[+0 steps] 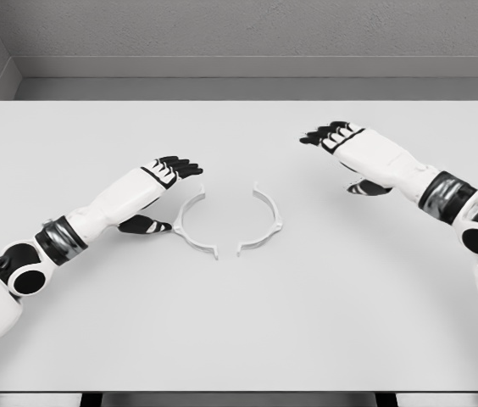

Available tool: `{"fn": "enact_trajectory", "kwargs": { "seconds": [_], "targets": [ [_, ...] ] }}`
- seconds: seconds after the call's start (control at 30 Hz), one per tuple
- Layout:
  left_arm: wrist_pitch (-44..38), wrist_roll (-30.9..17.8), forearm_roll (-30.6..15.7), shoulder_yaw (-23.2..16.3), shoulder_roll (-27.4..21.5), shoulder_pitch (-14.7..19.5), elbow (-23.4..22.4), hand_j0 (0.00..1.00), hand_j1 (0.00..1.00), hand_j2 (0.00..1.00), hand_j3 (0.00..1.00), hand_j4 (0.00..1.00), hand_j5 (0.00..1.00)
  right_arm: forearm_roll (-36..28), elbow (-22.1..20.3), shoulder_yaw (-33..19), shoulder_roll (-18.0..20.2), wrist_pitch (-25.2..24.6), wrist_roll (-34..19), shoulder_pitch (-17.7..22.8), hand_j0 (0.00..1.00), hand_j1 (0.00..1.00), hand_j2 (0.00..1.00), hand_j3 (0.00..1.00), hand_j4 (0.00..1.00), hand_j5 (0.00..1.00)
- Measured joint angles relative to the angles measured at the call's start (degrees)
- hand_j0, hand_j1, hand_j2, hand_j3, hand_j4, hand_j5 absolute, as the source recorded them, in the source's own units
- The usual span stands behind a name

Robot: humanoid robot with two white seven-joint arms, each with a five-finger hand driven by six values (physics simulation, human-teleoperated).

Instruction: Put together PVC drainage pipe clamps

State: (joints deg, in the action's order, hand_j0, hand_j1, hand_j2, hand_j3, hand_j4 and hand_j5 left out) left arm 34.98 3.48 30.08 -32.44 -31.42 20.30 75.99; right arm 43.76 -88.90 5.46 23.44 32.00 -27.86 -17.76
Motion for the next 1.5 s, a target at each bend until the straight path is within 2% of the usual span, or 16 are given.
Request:
{"fn": "enact_trajectory", "kwargs": {
  "seconds": [0.07, 0.23, 0.5, 0.53, 0.83, 0.87, 1.07, 1.5],
  "targets": [
    [0.0, 0.0, 0.0, 0.0, 0.2, 0.0, 0.0, 1.00, 1.00, 1.00, 1.00, 1.00, 1.00, -0.6, -1.3, -4.4, 0.1, 1.5, 0.0, 2.3, 1.00, 1.00, 1.00, 1.00, 1.00, 1.00],
    [0.0, 0.0, 0.1, 0.0, 0.4, 0.0, 0.1, 1.00, 1.00, 1.00, 1.00, 1.00, 1.00, -1.2, -2.2, -9.7, 0.2, 2.8, -2.1, 2.4, 1.00, 1.00, 1.00, 1.00, 1.00, 1.00],
    [0.0, 0.0, 0.1, 0.0, 1.0, -0.1, 0.2, 1.00, 1.00, 1.00, 1.00, 1.00, 1.00, -1.3, -1.9, -10.9, 0.3, 3.1, -3.7, 2.7, 1.00, 1.00, 1.00, 1.00, 1.00, 1.00],
    [0.0, 0.0, 0.1, 0.0, 1.3, -0.1, 0.3, 1.00, 1.00, 1.00, 1.00, 1.00, 1.00, -1.2, -1.9, -11.8, 0.4, 3.2, -3.7, 5.5, 1.00, 1.00, 1.00, 1.00, 1.00, 1.00],
    [0.0, 0.0, 0.1, 0.0, 2.1, -0.1, 0.4, 1.00, 1.00, 1.00, 1.00, 1.00, 1.00, -1.4, -2.0, -14.5, 0.8, 3.2, -3.8, 5.5, 1.00, 1.00, 1.00, 1.00, 1.00, 1.00],
    [0.0, 0.0, 0.1, 0.0, 2.1, -0.4, 0.4, 1.00, 1.00, 1.00, 1.00, 1.00, 1.00, -1.3, -2.0, -14.9, 0.9, 3.2, -3.8, 7.1, 1.00, 1.00, 1.00, 1.00, 1.00, 1.00],
    [0.0, -0.1, 0.1, 0.0, 2.3, -0.4, 0.7, 1.00, 1.00, 1.00, 1.00, 1.00, 1.00, -1.4, -2.0, -16.9, 1.4, 3.2, -3.8, 7.1, 1.00, 1.00, 1.00, 1.00, 1.00, 1.00],
    [0.0, 0.0, 0.2, 0.0, 3.4, -0.3, 0.5, 1.00, 1.00, 1.00, 1.00, 1.00, 1.00, -1.4, -2.1, -17.1, 1.5, 3.2, -3.8, 7.1, 1.00, 1.00, 1.00, 1.00, 1.00, 1.00]
  ]
}}
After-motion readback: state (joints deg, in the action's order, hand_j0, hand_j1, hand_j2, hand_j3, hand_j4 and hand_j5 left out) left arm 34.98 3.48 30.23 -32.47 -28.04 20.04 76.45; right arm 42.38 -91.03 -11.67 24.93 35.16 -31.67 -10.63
